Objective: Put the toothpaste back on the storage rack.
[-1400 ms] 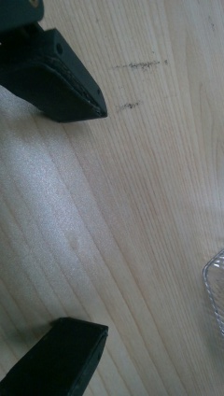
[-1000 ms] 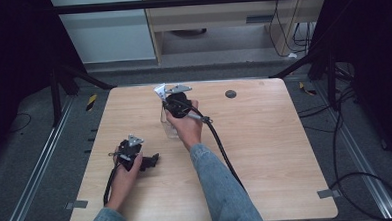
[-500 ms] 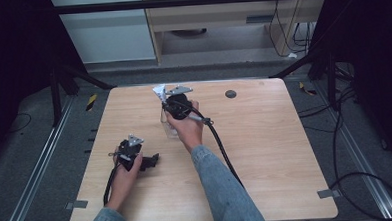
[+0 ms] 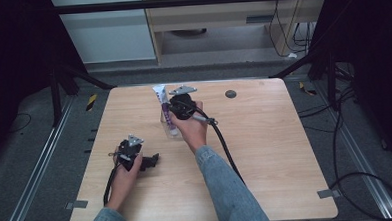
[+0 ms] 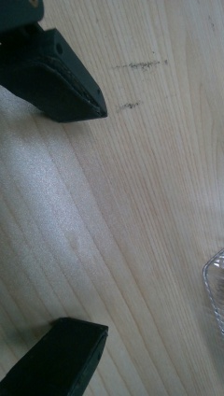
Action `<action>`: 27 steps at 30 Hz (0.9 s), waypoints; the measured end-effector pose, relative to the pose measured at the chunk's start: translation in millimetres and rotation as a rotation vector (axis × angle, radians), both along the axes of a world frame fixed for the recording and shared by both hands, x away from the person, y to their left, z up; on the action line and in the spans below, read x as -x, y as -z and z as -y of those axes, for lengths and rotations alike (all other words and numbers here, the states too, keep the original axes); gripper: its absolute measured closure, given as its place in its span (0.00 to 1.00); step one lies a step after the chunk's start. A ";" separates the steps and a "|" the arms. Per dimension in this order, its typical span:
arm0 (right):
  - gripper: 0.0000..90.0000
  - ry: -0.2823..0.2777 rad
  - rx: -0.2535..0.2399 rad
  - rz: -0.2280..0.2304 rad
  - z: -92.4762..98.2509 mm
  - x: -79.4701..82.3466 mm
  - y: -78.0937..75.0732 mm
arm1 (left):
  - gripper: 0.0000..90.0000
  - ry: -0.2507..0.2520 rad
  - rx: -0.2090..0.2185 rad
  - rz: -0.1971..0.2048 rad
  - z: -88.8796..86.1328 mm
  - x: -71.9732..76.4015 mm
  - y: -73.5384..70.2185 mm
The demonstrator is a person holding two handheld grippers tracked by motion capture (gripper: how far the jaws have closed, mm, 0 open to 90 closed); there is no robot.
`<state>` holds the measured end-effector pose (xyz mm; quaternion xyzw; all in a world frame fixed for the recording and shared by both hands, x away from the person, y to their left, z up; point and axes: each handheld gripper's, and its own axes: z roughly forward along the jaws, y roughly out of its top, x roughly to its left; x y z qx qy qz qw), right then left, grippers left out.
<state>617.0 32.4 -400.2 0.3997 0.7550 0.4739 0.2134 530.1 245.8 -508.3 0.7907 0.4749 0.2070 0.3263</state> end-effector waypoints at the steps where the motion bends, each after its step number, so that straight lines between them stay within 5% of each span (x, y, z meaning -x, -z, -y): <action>1: 0.85 -0.003 0.003 -0.001 0.3 0.8 -0.9 | 0.00 0.000 0.000 0.000 0.0 0.0 0.0; 20: 0.83 -0.011 0.028 -0.003 14.3 11.0 -11.8 | 0.00 0.000 0.000 0.000 0.0 0.0 0.0; 27: 0.76 -0.006 0.027 -0.012 21.7 12.8 -13.8 | 0.00 0.000 0.000 0.000 0.1 -0.1 0.0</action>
